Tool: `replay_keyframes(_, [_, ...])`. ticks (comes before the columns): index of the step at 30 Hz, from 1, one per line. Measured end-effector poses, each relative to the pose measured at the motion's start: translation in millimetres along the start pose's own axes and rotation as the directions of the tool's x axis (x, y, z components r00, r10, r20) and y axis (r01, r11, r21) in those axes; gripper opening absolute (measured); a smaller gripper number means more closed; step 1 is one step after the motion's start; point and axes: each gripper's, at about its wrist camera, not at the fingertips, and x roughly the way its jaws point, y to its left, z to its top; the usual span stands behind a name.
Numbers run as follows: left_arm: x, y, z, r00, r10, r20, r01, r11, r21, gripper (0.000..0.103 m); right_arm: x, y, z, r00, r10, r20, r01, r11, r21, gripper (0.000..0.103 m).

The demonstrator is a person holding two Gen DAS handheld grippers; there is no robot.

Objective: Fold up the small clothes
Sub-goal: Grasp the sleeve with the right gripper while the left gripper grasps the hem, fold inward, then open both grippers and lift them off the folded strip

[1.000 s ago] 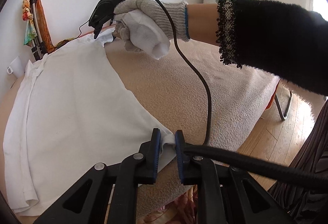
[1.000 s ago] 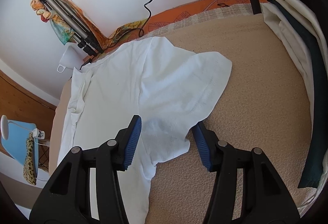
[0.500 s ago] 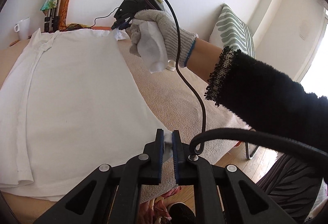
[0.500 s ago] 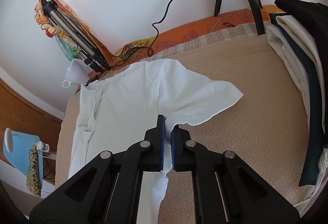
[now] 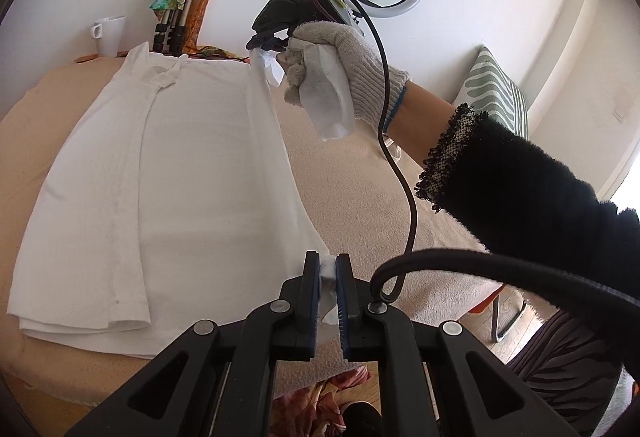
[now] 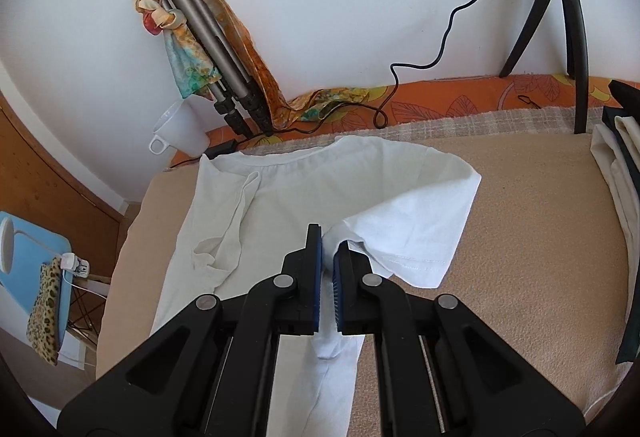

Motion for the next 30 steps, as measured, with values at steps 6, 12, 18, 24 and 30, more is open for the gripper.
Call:
replay_keyframes(6, [-8.1, 29.4, -5.9, 0.998, 0.065, -0.002, -0.065, 0.995, -0.070, 0.005, 27.7, 37.2, -2.9, 1.000, 0.001, -0.030, -0.003, 0.998, -0.068, 0.006])
replay_keyframes(12, [-8.2, 46.9, -12.5, 0.992, 0.121, -0.027, -0.123, 0.987, -0.102, 0.005, 60.1, 70.2, -11.5, 0.997, -0.012, -0.072, 0.003, 0.991, -0.131, 0.006])
replay_keyframes(18, [-12.4, 52.5, -19.0, 0.988, 0.150, -0.042, -0.154, 0.981, -0.118, 0.015, 87.9, 82.3, -22.2, 0.990, -0.023, -0.138, 0.002, 0.988, -0.155, 0.009])
replay_keyframes(24, [-31.4, 46.0, -17.4, 0.982, 0.190, 0.013, -0.189, 0.980, -0.063, 0.023, 68.8, 63.0, -11.6, 0.975, 0.166, -0.147, -0.174, 0.984, -0.045, 0.047])
replay_keyframes(30, [-53.7, 46.1, -14.9, 0.979, 0.195, 0.053, -0.191, 0.979, -0.071, 0.025, 19.6, 23.7, 11.2, 0.992, 0.123, -0.015, -0.122, 0.991, 0.048, 0.047])
